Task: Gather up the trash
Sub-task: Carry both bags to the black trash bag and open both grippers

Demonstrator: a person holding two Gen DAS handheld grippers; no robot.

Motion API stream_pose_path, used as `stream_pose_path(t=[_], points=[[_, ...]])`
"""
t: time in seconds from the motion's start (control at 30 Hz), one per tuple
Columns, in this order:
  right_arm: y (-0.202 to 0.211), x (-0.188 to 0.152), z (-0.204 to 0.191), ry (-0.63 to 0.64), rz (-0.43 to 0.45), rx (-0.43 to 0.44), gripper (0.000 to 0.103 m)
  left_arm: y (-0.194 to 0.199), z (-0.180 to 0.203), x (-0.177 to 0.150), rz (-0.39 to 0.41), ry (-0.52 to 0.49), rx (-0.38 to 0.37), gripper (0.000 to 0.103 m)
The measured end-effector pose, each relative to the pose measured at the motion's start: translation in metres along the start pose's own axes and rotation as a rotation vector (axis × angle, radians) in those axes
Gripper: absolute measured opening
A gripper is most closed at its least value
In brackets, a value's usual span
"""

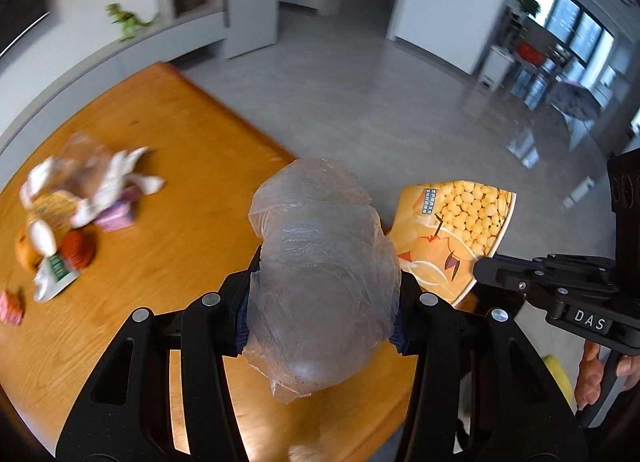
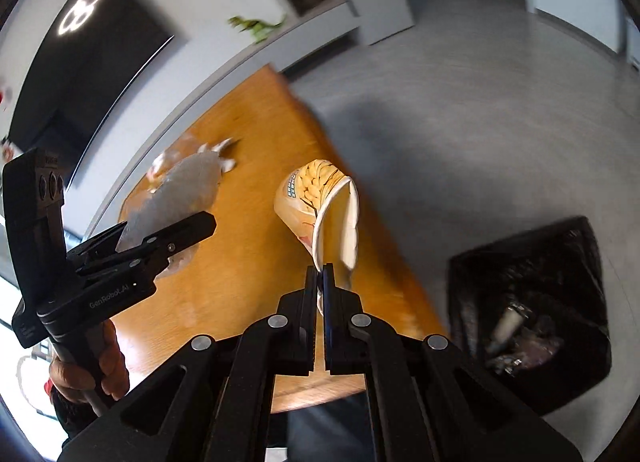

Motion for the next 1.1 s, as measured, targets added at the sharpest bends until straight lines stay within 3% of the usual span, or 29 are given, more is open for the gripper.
stream_pose_path(t=[0.13, 0.33, 0.53, 0.67, 0.7, 0.73, 0.77, 0.8, 0.87, 1.1], points=[[0.034, -0.019, 0.069, -0.099, 0.021, -0.08, 0.004, -0.026, 0.054, 0.001, -0.039, -0.081, -0.054, 0.05], [0.068, -0.049, 0.144, -0.225, 0.043, -0.184, 0.003, -0.066, 0.134, -0.009, -0.113, -0.209, -0.116, 0.051], [0.085, -0.082, 0.21, -0.351, 0.035, -0.265, 0.003, -0.109, 0.183, -0.029, -0.195, -0.305, -0.117, 0.051], [0.083, -0.094, 0.231, -0.42, -0.007, -0.289, 0.004, -0.131, 0.199, -0.033, -0.225, -0.333, -0.098, 0.052], [0.082, -0.097, 0.238, -0.446, -0.021, -0.305, 0.015, -0.134, 0.202, -0.032, -0.222, -0.345, -0.091, 0.064], [0.083, -0.1, 0.249, -0.493, -0.023, -0.326, 0.028, -0.139, 0.204, -0.032, -0.221, -0.368, -0.062, 0.093], [0.086, -0.102, 0.255, -0.513, -0.01, -0.337, 0.061, -0.143, 0.207, -0.029, -0.207, -0.38, -0.031, 0.096], [0.09, -0.102, 0.26, -0.534, 0.015, -0.355, 0.07, -0.143, 0.207, -0.025, -0.178, -0.388, 0.0, 0.097], [0.095, -0.101, 0.264, -0.532, 0.038, -0.367, 0.07, -0.143, 0.204, -0.02, -0.156, -0.383, 0.032, 0.097], [0.098, -0.095, 0.257, -0.507, 0.056, -0.349, 0.07, -0.137, 0.205, -0.017, -0.165, -0.342, -0.002, 0.097]])
Point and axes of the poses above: each gripper's, at about its wrist camera, not at the fingertips, and y roughly against the way its jaws point, z to its right, x to its top, the point moved 10 cm from there along -y, roughly the way its jaws point, and after that the axes turned 8 degrees about y, right-handed, at the moved point
